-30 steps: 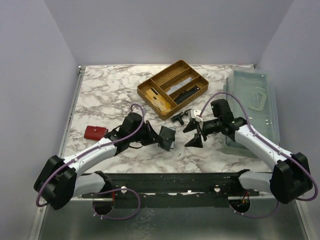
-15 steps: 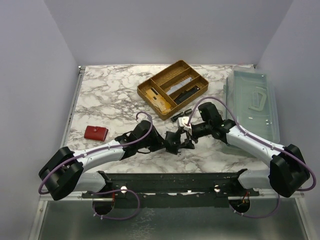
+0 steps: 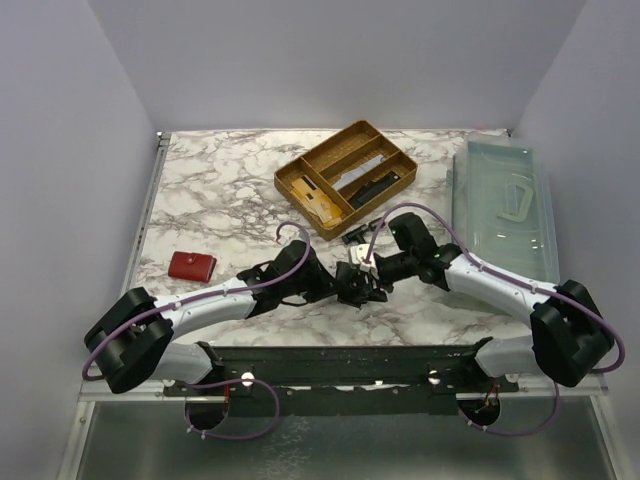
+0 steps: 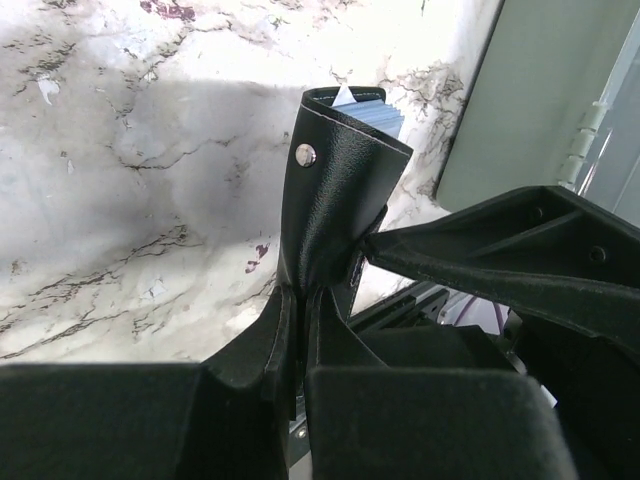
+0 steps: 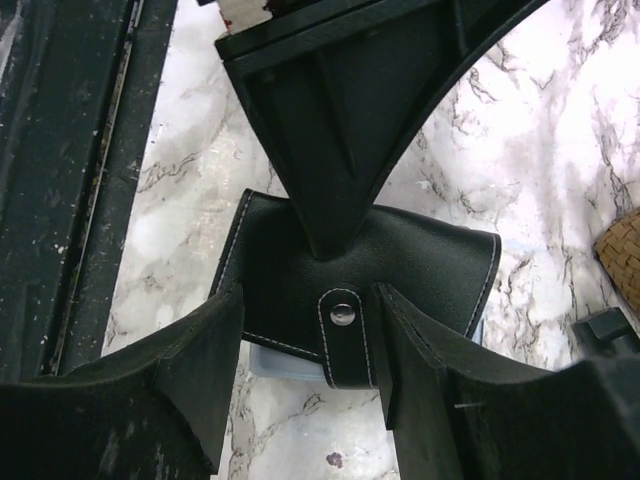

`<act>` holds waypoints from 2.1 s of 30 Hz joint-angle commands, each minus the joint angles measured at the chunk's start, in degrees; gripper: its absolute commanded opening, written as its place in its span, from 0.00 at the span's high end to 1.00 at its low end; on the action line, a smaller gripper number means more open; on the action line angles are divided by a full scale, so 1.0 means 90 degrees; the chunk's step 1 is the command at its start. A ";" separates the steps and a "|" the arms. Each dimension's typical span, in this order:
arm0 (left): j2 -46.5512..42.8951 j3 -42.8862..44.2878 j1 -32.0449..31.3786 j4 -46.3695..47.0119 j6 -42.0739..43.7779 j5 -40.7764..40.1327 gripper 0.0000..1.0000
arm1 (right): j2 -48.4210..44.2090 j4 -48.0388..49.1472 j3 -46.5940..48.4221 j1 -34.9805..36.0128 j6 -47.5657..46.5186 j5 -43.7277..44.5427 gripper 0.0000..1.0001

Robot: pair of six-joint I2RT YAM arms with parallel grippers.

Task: Take the credit cards out of the card holder
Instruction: Open the card holder at the center of the board.

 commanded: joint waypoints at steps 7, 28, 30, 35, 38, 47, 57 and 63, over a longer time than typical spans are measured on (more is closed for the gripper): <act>-0.0034 0.0215 -0.0118 0.0254 -0.0145 -0.0082 1.00 | 0.0131 0.0354 -0.0090 0.0049 -0.0059 0.0611 0.41; -0.0195 0.0048 -0.0135 0.0435 -0.0256 -0.0096 1.00 | 0.0260 0.0155 -0.0028 0.0054 -0.0266 0.0568 0.86; -0.0211 -0.0007 -0.0141 0.0438 -0.0274 -0.0117 1.00 | 0.0250 0.0159 -0.0004 0.0059 -0.0195 0.0640 0.89; -0.0238 -0.0063 -0.0132 0.0466 -0.0202 -0.0086 1.00 | 0.0283 0.0023 0.0057 0.0054 -0.0186 0.0481 0.90; -0.0097 0.0066 -0.0133 0.0453 0.0137 0.0113 1.00 | 0.0321 -0.0210 0.0063 0.0058 -0.0374 0.0105 0.77; 0.0438 0.0408 -0.0173 0.0301 0.0500 0.0591 1.00 | 0.0237 -0.0159 -0.0024 0.0059 -0.0514 0.0124 0.64; 0.0134 0.0297 -0.0189 0.0290 0.0071 0.0101 1.00 | 0.0502 -0.0188 -0.0038 0.0298 -0.0587 0.0610 0.62; -0.0264 0.0080 -0.0186 0.0221 -0.0060 -0.0165 1.00 | 0.0578 -0.0244 -0.0020 0.0371 -0.0637 0.0807 0.73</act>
